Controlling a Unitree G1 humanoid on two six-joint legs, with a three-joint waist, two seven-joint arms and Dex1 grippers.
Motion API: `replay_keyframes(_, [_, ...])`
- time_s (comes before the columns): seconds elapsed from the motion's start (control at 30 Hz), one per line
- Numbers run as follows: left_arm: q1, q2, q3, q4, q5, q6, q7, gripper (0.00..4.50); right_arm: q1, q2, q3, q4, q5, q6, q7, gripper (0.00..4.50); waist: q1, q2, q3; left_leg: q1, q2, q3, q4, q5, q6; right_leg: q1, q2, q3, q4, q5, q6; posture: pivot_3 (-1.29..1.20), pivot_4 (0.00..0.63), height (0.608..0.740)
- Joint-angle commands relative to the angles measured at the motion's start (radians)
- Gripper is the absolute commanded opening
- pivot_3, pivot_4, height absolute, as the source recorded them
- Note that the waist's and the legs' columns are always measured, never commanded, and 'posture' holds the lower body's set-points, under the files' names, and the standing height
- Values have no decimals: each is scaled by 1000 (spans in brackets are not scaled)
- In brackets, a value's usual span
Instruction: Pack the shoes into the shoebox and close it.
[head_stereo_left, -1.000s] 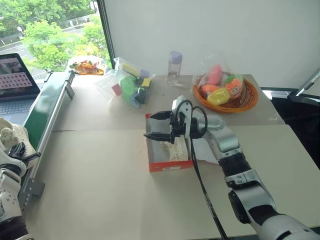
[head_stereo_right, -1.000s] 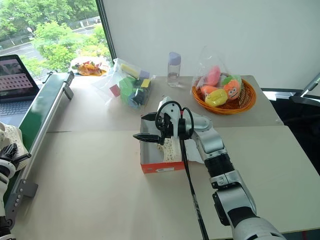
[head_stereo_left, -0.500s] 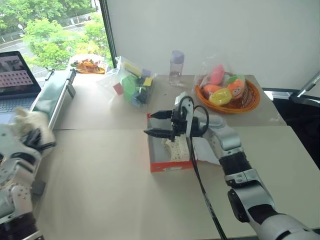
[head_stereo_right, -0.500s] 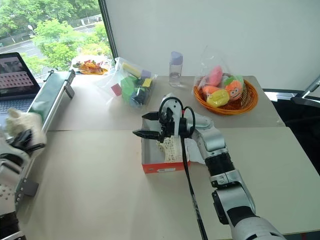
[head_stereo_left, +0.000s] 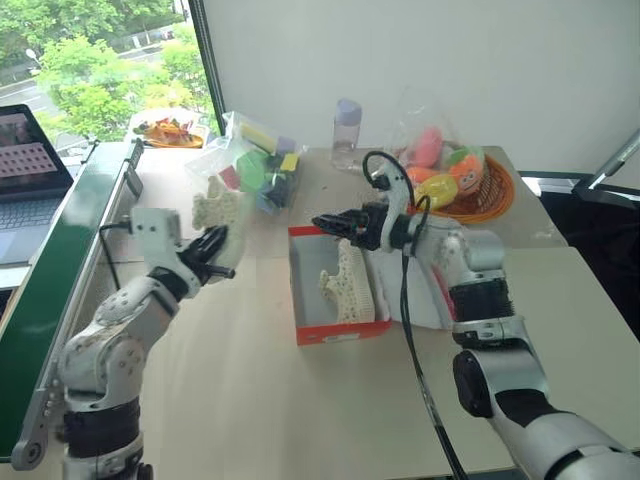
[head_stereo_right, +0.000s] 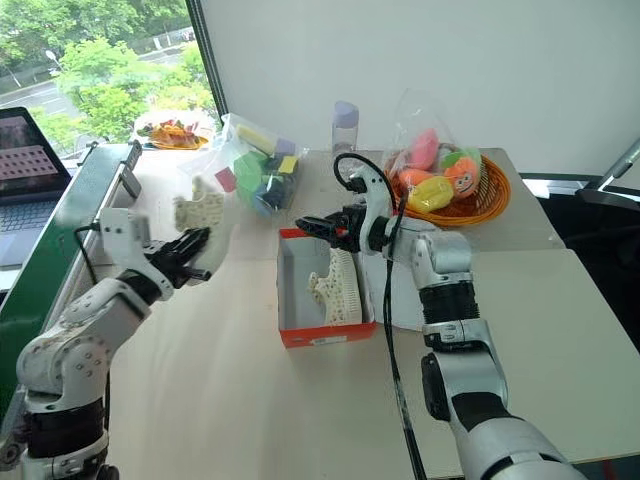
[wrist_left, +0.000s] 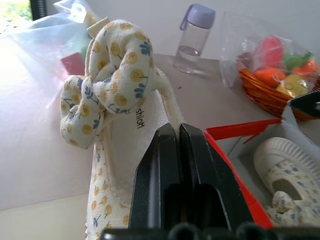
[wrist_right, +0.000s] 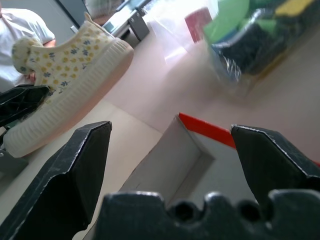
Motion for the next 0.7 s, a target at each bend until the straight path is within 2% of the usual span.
replay_keyframes(0.03, [-71, 17, -57, -67, -5, 3, -42, 119, -79, 10, -119, 22, 92, 109, -69, 4500, -2, 0, 0, 0, 0, 0, 0, 0, 0, 0, 0, 0, 0, 0, 0, 0, 150, 740])
replay_keyframes(0.4, [-93, -7, -222, -104, 49, -29, -122, 119, -145, 28, -285, 72, 205, 230, -198, 4500, -1, 0, 0, -3, -2, -2, 0, 0, 0, 0, -1, 0, -2, 0, 2, 0, 150, 740])
replay_keyframes(0.7, [-132, -65, -282, -68, 91, -62, -166, 119, -109, 46, -278, -23, 261, 325, -223, 4500, -2, 0, 0, -3, -3, -3, 0, 0, 1, 0, -1, 0, -2, 0, 2, 0, 150, 740])
